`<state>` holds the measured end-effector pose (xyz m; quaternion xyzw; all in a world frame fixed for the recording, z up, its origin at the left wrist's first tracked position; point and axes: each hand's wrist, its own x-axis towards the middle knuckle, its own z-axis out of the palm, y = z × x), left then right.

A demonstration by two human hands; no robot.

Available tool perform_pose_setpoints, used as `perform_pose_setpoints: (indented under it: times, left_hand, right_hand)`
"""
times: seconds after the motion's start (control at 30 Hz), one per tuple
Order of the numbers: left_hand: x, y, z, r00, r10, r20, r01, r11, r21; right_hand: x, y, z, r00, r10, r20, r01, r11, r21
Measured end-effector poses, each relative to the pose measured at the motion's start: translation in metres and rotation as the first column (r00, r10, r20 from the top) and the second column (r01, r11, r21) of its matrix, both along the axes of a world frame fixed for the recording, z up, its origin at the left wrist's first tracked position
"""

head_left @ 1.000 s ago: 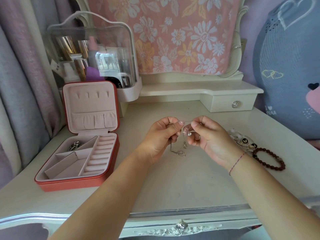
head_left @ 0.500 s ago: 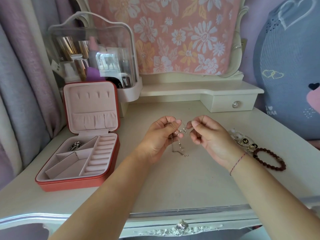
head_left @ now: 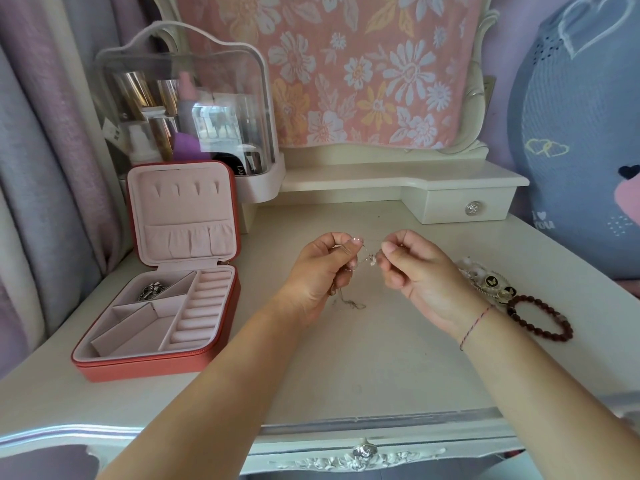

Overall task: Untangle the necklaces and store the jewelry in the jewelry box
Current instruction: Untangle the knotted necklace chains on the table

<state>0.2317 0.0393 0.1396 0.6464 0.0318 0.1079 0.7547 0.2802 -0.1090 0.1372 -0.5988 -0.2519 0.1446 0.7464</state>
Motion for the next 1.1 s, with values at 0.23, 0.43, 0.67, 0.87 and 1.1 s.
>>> perform_pose_setpoints:
  times: [0.23, 0.43, 0.67, 0.87, 1.1]
  left_hand:
    - [0.0, 0.0, -0.002, 0.998, 0.049, 0.038, -0.051, 0.998, 0.047]
    - [-0.001, 0.001, -0.001, 0.998, 0.013, 0.057, -0.016, 0.998, 0.053]
    - [0.0, 0.0, -0.002, 0.998, 0.006, 0.058, -0.009, 0.998, 0.057]
    - [0.006, -0.002, -0.011, 0.987, 0.155, 0.032, -0.158, 0.952, 0.263]
    - [0.002, -0.002, -0.008, 0.997, 0.063, -0.041, -0.045, 0.936, 0.349]
  right_hand:
    - [-0.001, 0.0, 0.001, 0.998, -0.026, 0.063, 0.029, 0.999, -0.041]
    - [-0.006, -0.001, 0.005, 0.996, 0.088, -0.03, -0.088, 0.996, 0.0]
    - [-0.008, -0.001, 0.008, 0.991, 0.097, -0.097, -0.093, 0.995, 0.044]
    - [-0.001, -0.003, 0.008, 0.992, 0.001, -0.124, 0.001, 1.0, 0.019]
    - [0.004, -0.008, 0.013, 0.987, -0.005, -0.16, 0.029, 0.988, 0.151]
